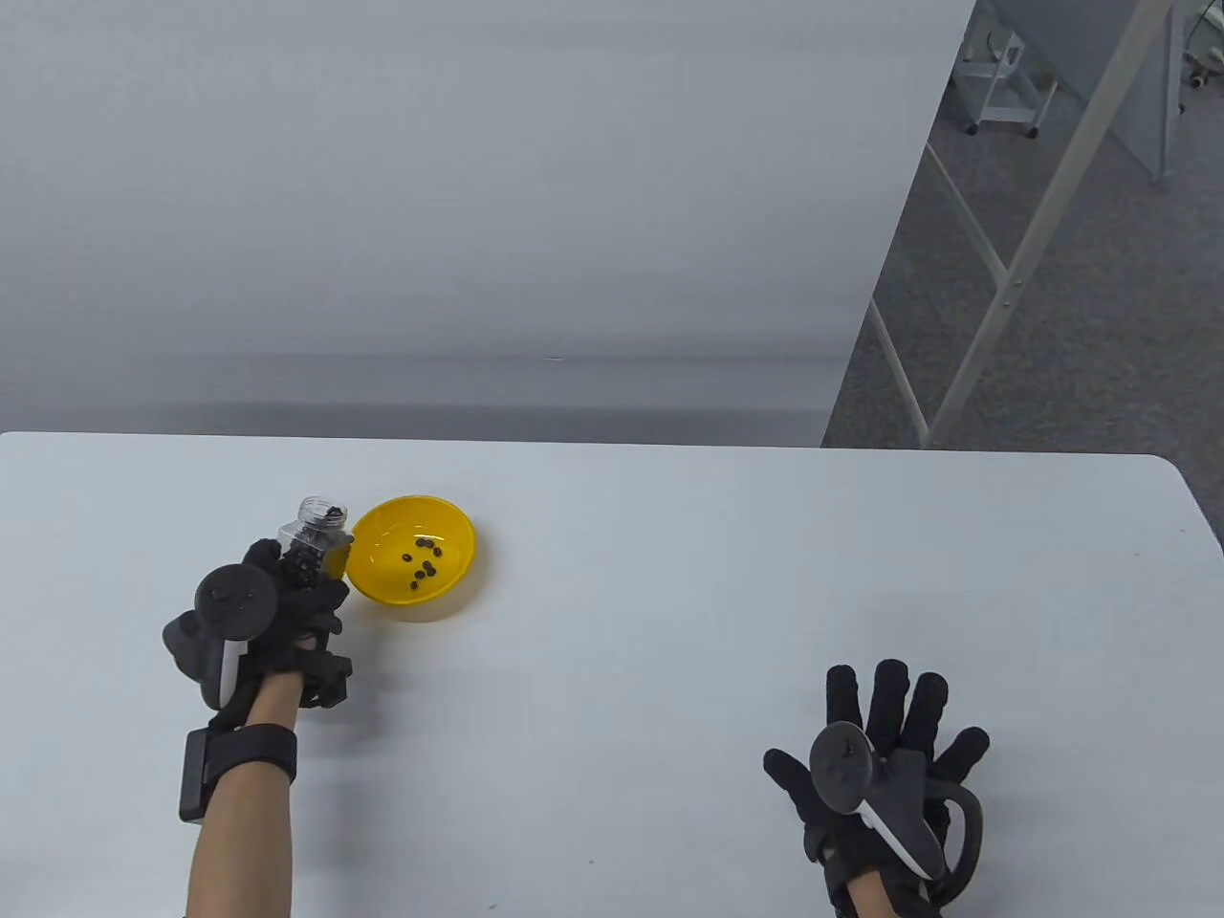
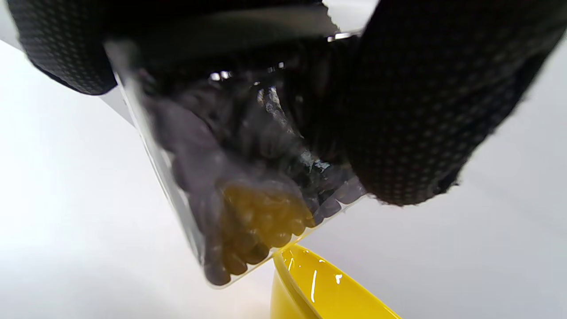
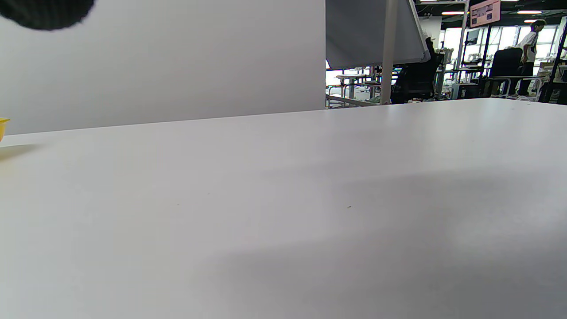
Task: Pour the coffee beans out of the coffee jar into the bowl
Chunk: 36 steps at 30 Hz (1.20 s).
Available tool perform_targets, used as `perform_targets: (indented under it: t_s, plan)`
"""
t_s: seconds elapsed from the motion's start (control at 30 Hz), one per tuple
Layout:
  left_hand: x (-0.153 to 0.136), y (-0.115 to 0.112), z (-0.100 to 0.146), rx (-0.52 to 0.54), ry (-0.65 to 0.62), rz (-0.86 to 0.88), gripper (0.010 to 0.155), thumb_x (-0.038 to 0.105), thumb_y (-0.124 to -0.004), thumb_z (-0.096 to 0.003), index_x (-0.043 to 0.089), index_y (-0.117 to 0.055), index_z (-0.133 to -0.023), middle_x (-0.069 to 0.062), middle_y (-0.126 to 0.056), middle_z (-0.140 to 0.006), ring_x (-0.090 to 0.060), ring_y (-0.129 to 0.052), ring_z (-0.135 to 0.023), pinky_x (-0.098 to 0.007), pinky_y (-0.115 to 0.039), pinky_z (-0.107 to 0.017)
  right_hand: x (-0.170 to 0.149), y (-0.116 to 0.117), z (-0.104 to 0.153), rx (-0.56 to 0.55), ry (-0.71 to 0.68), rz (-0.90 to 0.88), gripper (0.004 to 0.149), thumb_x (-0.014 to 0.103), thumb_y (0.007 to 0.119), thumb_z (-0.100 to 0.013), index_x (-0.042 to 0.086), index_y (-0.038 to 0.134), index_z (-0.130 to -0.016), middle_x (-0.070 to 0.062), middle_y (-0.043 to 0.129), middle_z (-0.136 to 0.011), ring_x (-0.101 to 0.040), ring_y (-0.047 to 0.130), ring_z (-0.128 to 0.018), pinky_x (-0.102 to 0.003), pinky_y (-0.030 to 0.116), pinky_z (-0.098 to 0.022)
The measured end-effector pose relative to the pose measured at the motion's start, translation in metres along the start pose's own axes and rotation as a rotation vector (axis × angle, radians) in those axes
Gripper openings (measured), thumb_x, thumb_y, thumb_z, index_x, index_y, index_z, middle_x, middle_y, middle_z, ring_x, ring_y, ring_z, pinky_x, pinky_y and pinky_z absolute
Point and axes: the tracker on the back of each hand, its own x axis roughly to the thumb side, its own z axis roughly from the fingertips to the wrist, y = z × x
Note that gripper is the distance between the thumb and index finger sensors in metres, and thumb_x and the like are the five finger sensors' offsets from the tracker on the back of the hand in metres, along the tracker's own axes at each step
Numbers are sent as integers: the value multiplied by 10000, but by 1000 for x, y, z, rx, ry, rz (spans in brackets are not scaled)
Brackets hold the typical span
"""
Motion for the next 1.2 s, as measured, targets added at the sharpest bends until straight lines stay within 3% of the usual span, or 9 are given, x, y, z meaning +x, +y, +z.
perform_targets:
  t_s: [0.67, 1.2]
  plan:
    - [-40, -4, -1, 6, 219, 207, 955, 415, -1030, -224, -2, -541, -931, -241, -686, -883, -621, -827, -725, -657, -802, -432, 4, 2, 0, 1, -9, 10, 994, 818, 576, -345, 331, -20, -973, -165, -181, -1021, -502, -163, -918, -811, -30, -507]
    - [-70, -13, -14, -66, 335, 246, 950, 329, -956, -247, -7, -409, -948, -281, -572, -920, -646, -683, -774, -655, -747, -476, 12, 4, 1, -1, -28, 44, 995, 822, 569, -347, 328, -29, -969, -169, -183, -1018, -505, -162, -915, -810, -25, -505]
